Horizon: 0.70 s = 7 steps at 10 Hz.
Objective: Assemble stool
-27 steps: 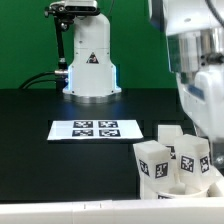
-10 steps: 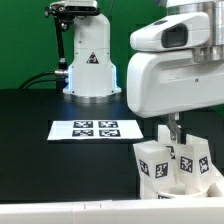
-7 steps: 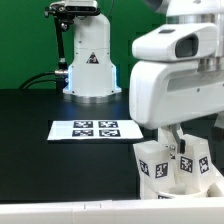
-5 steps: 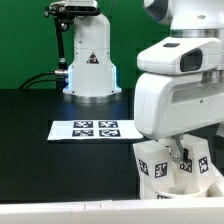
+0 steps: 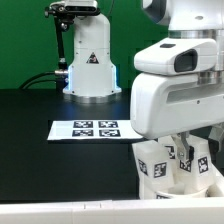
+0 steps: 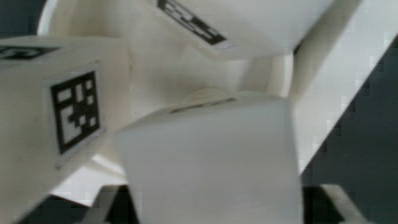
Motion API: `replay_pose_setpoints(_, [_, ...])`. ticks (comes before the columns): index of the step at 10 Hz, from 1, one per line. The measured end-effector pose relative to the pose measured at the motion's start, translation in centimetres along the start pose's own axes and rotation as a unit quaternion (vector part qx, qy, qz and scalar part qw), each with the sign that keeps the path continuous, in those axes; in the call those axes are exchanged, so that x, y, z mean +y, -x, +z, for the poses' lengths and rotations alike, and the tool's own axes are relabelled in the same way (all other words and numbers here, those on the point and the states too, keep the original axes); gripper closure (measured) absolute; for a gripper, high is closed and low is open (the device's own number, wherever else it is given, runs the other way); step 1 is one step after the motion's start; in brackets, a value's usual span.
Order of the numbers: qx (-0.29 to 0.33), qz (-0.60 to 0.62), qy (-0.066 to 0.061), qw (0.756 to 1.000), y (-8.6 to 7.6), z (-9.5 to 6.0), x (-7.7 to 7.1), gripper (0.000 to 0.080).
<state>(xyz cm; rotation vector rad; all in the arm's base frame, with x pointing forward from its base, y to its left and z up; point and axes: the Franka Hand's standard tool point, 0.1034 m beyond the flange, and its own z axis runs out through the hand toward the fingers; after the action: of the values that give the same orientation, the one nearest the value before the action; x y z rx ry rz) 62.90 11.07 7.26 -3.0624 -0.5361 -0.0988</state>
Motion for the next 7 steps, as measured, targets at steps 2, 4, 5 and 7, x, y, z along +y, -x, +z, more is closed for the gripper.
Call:
replay_pose_setpoints(2, [0.002,0.097,0.0,0.995,-0.14,-0.13,0.19,0.0459])
replay_pose_setpoints(4, [0.016,0.225,0.001,0.974,-0.54,-0.23,0.07,0.0459])
replay_pose_setpoints(5, [0.032,0.337,-0.008,0.941,-0.38,0.1,-0.09,0.0459])
replay_pose_setpoints(7, [0.036,0.407,-0.02,0.912,-0.38,0.03,0.36,0.0459])
